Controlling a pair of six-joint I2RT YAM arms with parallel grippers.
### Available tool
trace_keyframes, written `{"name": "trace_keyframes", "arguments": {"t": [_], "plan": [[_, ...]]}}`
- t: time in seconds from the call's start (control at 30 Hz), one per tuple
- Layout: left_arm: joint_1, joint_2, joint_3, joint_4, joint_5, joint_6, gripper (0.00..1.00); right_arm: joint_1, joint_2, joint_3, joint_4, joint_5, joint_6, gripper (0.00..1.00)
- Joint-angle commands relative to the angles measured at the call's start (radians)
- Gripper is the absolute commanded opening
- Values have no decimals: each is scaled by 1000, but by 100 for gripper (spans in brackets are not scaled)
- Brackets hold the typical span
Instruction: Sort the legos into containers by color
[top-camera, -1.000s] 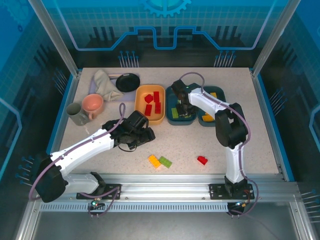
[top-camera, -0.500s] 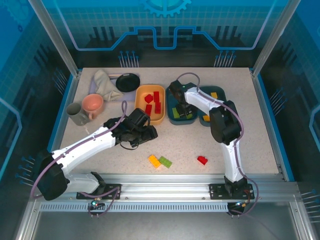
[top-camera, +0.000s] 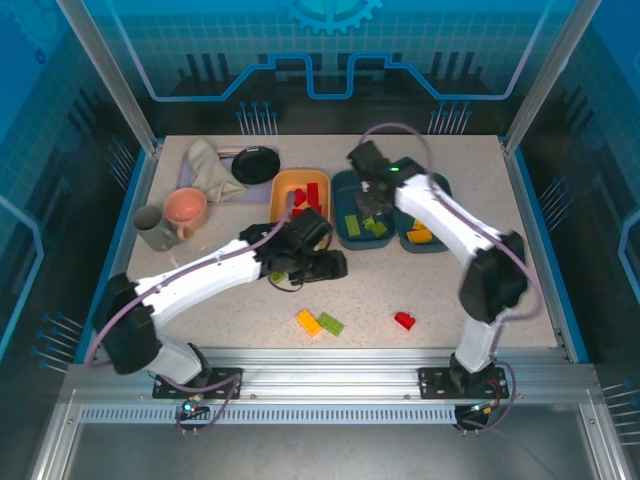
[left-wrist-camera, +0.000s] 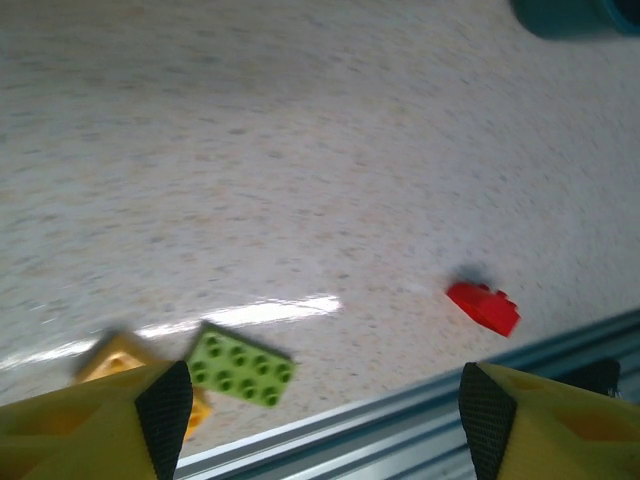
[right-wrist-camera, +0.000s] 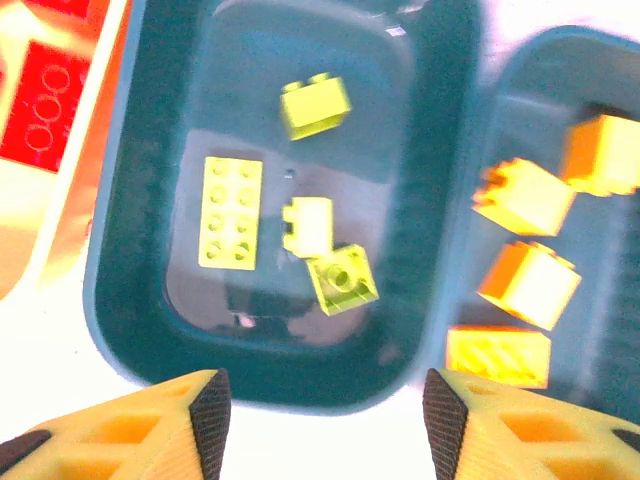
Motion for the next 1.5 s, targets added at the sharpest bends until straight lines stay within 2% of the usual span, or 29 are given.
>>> {"name": "trace_keyframes", "arguments": {"t": [0.0,0.1,0.3,0.43,0.63,0.87,1.0,1.17,1.47], "plan": [[-43,135,105,-20,102,59,75,-72,-185,-124,-37,-89,55,57],[-54,284,221,-56,210,-51,75,-98,-350,-223,-51,-147,47,60],[-81,569,528,-285,369,-217,77,-104,-680,-389,-37,-308,-5,70],[-105,627,552,-232,433,-408,79,-106,-825,-455,-80,-380,-26,73],[-160,623,486,-50,430,-740,83,-106,-953,-492,-158,-422,-36,73],[-212,734,557,-13,436,-897,80,-106,-1077,-521,-185,-444,-14,74],[-214,768,567,17,439,-925,72,-105,-1116,-520,-208,-430,-5,73],[-215,815,612,21,417,-932,56,-107,-1135,-530,-207,-429,17,73],[-203,814,611,-11,363,-906,14,-107,-1149,-544,-204,-430,32,73]]}}
